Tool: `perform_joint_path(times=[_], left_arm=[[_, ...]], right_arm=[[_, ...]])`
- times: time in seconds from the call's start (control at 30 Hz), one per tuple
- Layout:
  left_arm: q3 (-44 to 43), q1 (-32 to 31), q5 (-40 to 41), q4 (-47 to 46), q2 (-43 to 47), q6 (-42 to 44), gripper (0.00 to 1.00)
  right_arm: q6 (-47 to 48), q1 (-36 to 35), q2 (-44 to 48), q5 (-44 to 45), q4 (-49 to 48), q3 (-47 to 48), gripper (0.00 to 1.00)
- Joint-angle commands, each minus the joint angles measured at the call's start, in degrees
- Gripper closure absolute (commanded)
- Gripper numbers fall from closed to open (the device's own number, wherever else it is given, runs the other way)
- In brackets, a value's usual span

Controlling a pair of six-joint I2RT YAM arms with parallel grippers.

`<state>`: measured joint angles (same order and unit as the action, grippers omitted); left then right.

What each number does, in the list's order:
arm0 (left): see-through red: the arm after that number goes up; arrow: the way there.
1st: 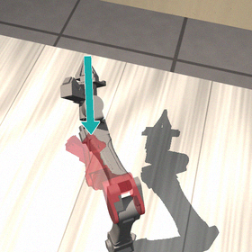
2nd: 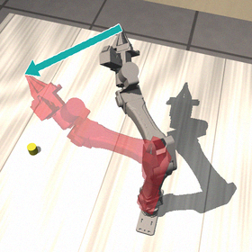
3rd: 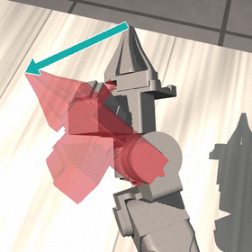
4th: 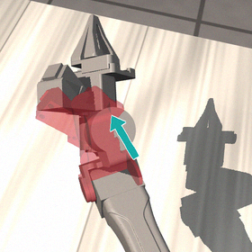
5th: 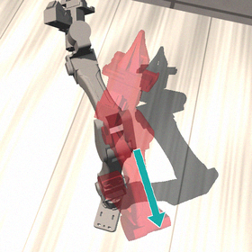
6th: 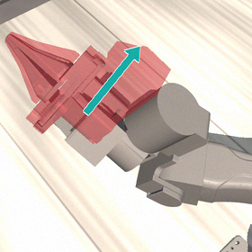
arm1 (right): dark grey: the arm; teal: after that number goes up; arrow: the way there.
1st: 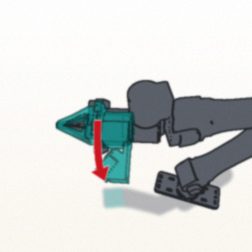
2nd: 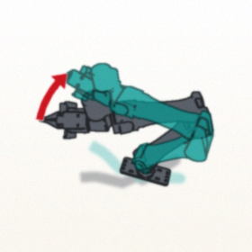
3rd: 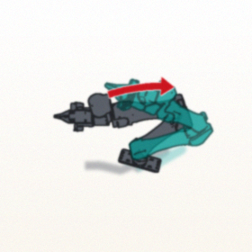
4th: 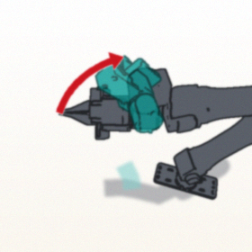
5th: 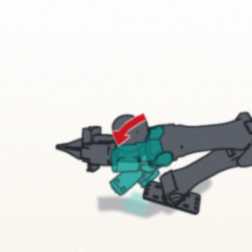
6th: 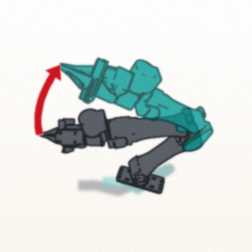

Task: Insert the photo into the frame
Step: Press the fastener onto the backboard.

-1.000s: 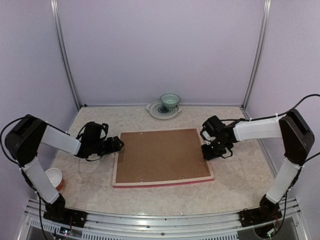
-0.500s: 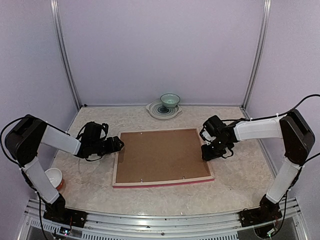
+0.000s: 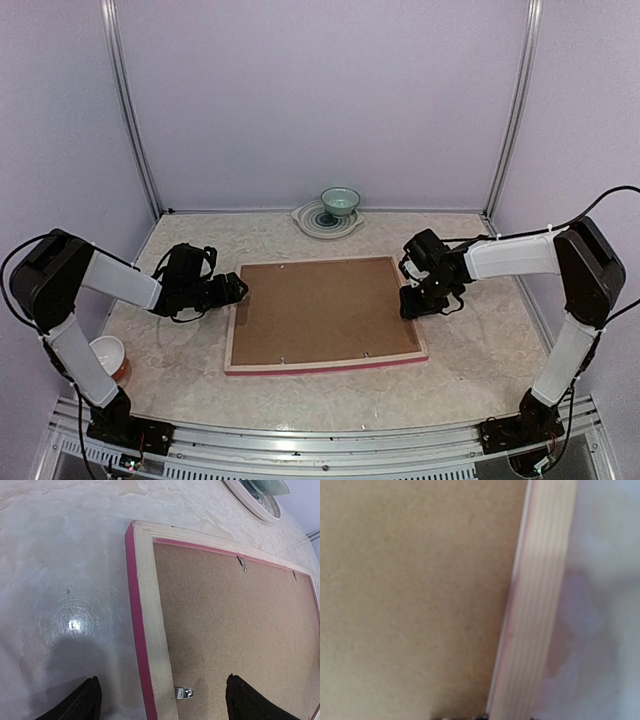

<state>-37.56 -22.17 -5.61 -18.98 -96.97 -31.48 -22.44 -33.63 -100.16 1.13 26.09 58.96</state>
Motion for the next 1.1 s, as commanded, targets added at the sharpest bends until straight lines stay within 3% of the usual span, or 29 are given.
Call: perform_joint_path(times=[0.0, 0.37, 1.07], left_arm=[[0.2, 0.4, -0.9, 1.0, -0.6, -0.3, 0.15], [0.1, 0.3, -0.9, 1.0, -0.7, -0.4, 0.15], [0.1, 0.4, -0.9, 1.0, -0.8, -0.5, 0.15]], right_arm=[[-2.3, 0.4, -1.4, 0.4, -2.2, 0.9, 0.62], [-4.0, 2.0, 1.1, 0.1, -3.2, 0.6, 0.61], [-1.9, 2.5, -0.3, -1.6, -1.4, -0.7, 0.69]])
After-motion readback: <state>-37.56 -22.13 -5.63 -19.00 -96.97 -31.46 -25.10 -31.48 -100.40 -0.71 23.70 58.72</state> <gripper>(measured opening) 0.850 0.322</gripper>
